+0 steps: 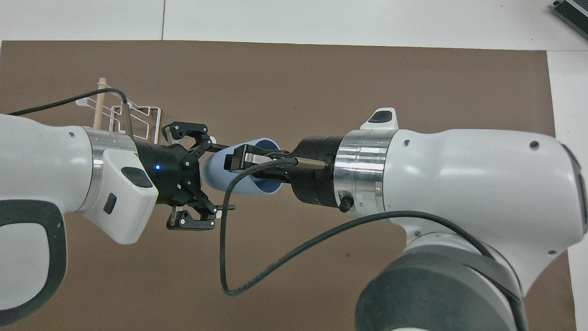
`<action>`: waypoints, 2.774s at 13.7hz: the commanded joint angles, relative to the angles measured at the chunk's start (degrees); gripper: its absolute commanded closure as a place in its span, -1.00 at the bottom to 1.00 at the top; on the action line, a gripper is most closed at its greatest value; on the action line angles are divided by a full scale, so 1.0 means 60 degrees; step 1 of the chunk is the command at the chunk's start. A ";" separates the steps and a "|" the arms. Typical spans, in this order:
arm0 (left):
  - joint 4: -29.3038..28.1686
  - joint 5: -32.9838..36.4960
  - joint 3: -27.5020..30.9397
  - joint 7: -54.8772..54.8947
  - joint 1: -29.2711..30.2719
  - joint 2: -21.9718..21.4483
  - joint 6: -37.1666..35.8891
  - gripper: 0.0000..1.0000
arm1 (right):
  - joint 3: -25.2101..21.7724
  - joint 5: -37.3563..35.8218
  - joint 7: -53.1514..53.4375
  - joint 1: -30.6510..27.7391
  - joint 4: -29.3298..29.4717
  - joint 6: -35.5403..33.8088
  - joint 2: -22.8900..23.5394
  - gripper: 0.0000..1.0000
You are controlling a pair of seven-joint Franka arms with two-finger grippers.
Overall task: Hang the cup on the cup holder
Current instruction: 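Close the left gripper on the cup bottom held by the right gripper, then open the right gripper and pull it back from the cup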
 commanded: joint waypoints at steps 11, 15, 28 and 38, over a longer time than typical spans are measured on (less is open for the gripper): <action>0.0198 -0.0116 -0.0168 -0.0912 -0.0079 -0.0121 -0.0050 1.00 | 0.0078 0.0254 0.0173 -0.0148 -0.0053 -0.0023 -0.0100 1.00; 0.0183 -0.0116 -0.0154 -0.1090 -0.0079 -0.0136 -0.0211 1.00 | 0.0063 0.0240 0.0173 -0.0148 -0.0053 -0.0023 -0.0100 1.00; 0.0154 0.0248 -0.0154 -0.1236 -0.0035 -0.0180 -0.0371 1.00 | 0.0020 0.0108 -0.0281 -0.0192 -0.0141 0.0138 -0.0114 -1.00; 0.0285 0.4389 -0.0036 -0.2172 0.0317 -0.0195 -0.1864 1.00 | -0.0054 -0.4730 -0.4147 -0.0339 -0.0199 0.0124 -0.0070 -1.00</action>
